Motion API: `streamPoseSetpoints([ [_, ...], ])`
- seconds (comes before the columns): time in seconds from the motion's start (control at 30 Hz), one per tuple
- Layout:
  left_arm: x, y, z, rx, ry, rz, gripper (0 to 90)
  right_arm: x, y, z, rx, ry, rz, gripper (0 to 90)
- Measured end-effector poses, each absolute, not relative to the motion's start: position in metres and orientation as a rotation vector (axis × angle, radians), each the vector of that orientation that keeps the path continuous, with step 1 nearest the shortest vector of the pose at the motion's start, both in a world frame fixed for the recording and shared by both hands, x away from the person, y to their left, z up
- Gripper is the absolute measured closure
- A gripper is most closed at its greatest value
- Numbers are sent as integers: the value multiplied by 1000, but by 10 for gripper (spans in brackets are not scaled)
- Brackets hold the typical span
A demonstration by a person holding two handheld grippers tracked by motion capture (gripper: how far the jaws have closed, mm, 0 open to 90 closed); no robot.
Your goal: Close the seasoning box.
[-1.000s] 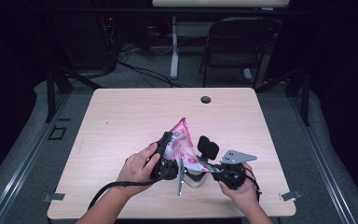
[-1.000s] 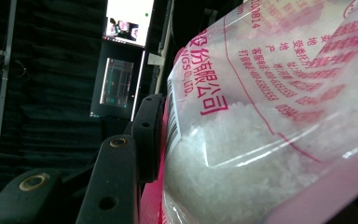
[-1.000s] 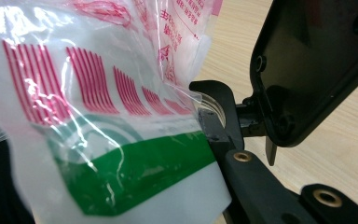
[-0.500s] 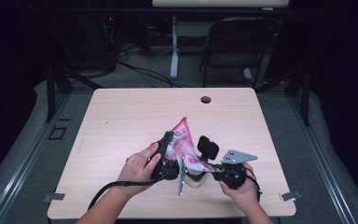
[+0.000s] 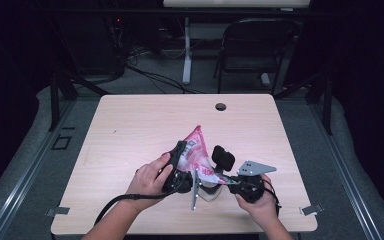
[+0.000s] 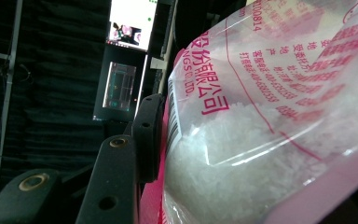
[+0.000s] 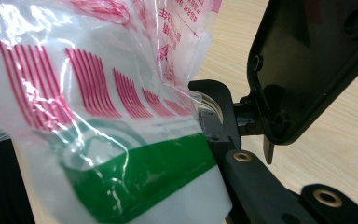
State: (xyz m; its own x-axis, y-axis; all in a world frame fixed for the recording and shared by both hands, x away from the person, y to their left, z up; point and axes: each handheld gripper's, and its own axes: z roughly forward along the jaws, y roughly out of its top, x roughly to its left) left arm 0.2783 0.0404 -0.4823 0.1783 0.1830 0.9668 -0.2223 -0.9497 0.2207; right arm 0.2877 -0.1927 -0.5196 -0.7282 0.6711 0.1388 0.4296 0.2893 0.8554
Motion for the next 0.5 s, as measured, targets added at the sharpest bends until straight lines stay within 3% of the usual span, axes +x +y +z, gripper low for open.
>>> streamPoseSetpoints([
  [0.5, 278, 40, -481, 2142, -39, 1836, 608, 287, -193, -519, 1005, 2319, 1403, 897],
])
